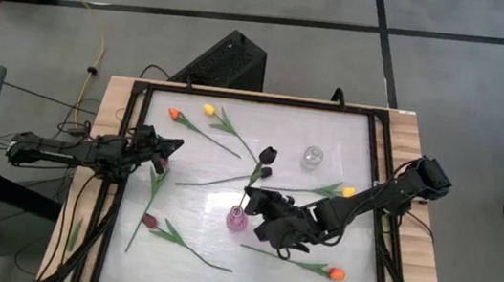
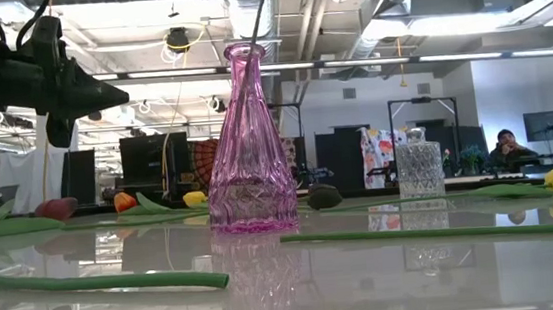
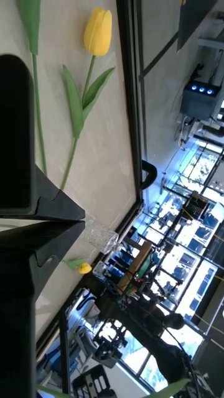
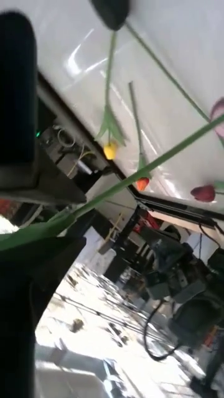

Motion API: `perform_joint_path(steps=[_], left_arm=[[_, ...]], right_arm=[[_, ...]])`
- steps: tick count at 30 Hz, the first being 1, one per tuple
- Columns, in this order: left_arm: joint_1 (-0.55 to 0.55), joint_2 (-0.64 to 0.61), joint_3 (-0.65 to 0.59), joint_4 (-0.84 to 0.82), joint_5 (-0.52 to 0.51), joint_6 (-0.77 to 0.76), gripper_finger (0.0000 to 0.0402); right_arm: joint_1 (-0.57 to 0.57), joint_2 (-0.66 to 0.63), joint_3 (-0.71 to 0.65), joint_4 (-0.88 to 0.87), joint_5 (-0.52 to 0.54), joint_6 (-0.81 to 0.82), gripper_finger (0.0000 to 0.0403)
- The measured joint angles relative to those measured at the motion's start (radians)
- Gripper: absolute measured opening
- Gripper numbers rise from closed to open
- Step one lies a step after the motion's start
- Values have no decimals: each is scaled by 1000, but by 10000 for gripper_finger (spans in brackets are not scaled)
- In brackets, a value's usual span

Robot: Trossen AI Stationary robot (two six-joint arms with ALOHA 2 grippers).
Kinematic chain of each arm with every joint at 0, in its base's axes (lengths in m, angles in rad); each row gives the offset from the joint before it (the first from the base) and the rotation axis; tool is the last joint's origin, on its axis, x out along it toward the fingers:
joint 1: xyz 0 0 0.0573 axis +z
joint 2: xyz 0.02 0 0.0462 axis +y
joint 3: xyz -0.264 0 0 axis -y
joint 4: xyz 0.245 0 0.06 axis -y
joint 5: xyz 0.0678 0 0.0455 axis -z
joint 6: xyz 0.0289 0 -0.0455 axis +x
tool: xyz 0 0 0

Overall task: Sort flowers into vase by color
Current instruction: Put the top black flower into the purple vase, then put the black flower into the purple vase

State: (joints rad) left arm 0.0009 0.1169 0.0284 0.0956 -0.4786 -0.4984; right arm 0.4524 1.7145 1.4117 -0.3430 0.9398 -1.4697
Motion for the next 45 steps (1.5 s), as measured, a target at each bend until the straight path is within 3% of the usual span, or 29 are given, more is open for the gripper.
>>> perform_joint_path(steps=[9, 18, 30, 33, 38, 42, 45], left_arm=[[0, 0, 0, -1, 0, 0, 0], [0, 0, 0, -18, -4, 4, 0], [0, 1, 1, -71, -53, 40, 0], [0, 1, 1, -72, -64, 52, 0], [0, 1, 1, -72, -69, 60, 0], [0, 1, 1, -71, -55, 64, 0], [0, 2, 1, -52, -11, 95, 0]], right_arm=[[24, -1, 0, 1, -65, 387, 228], [80, -2, 15, -8, -209, 804, 245], [116, -159, 90, -307, -694, 1501, 244], [152, -208, 46, -316, -658, 1555, 244], [189, -320, -130, -283, -432, 1629, 244], [177, -432, -342, -132, -270, 1704, 243], [135, -504, -491, 42, -229, 1708, 243]])
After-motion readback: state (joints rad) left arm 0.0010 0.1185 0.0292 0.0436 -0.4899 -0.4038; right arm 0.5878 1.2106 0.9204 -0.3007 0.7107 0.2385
